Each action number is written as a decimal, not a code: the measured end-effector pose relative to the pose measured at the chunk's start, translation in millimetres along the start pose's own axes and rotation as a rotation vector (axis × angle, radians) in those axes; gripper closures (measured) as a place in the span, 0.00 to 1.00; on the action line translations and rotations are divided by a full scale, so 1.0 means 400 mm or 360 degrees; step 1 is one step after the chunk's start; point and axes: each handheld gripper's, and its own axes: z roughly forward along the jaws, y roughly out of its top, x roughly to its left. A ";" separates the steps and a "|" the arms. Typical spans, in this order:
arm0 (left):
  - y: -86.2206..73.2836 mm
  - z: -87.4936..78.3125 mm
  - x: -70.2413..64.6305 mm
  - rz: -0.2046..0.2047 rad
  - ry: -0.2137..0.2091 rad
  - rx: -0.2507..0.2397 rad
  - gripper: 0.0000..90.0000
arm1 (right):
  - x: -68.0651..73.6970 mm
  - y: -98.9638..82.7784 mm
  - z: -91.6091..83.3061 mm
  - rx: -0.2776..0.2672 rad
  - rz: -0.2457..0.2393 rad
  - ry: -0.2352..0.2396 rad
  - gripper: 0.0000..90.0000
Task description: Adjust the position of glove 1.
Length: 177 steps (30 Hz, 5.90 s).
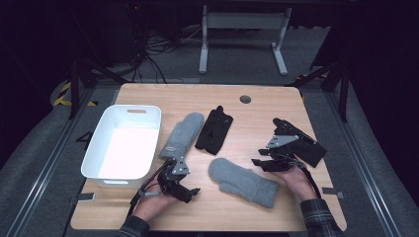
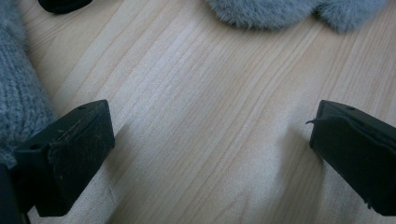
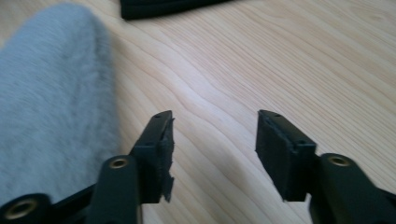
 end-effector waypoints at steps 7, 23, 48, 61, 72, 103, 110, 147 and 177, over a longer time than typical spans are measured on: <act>0.000 0.000 0.000 0.0001 0.0000 0.0000 0.00 | -0.035 -0.063 -0.031 -0.0062 0.0070 -0.0108 0.30; 0.002 -0.001 -0.001 -0.0007 0.0003 0.0001 0.01 | -0.054 -0.199 -0.092 -0.0079 0.0237 -0.0240 0.21; 0.166 -0.046 0.045 -0.0284 0.0257 -0.0082 0.24 | -0.054 -0.200 -0.091 -0.0077 0.0242 -0.0243 0.19; 0.223 -0.007 0.127 -0.0387 0.0442 -0.0062 0.22 | -0.055 -0.200 -0.091 -0.0077 0.0244 -0.0243 0.19; 0.215 0.040 0.177 -0.0466 0.0550 0.0047 0.23 | -0.055 -0.200 -0.091 -0.0077 0.0244 -0.0242 0.19; 0.241 0.030 0.192 -0.0582 0.0666 0.0060 0.90 | -0.055 -0.200 -0.092 -0.0079 0.0245 -0.0240 0.19; 0.260 -0.018 0.156 -0.0529 0.0566 0.0053 0.91 | -0.055 -0.200 -0.091 -0.0079 0.0245 -0.0240 0.19; 0.329 0.033 -0.157 -0.0199 -0.0001 -0.0048 0.57 | -0.055 -0.201 -0.094 -0.0083 0.0246 -0.0249 0.23; 0.137 0.019 -0.007 -0.0280 -0.0090 0.0175 0.99 | 0.080 -0.032 -0.075 -0.0091 0.0083 0.0256 0.99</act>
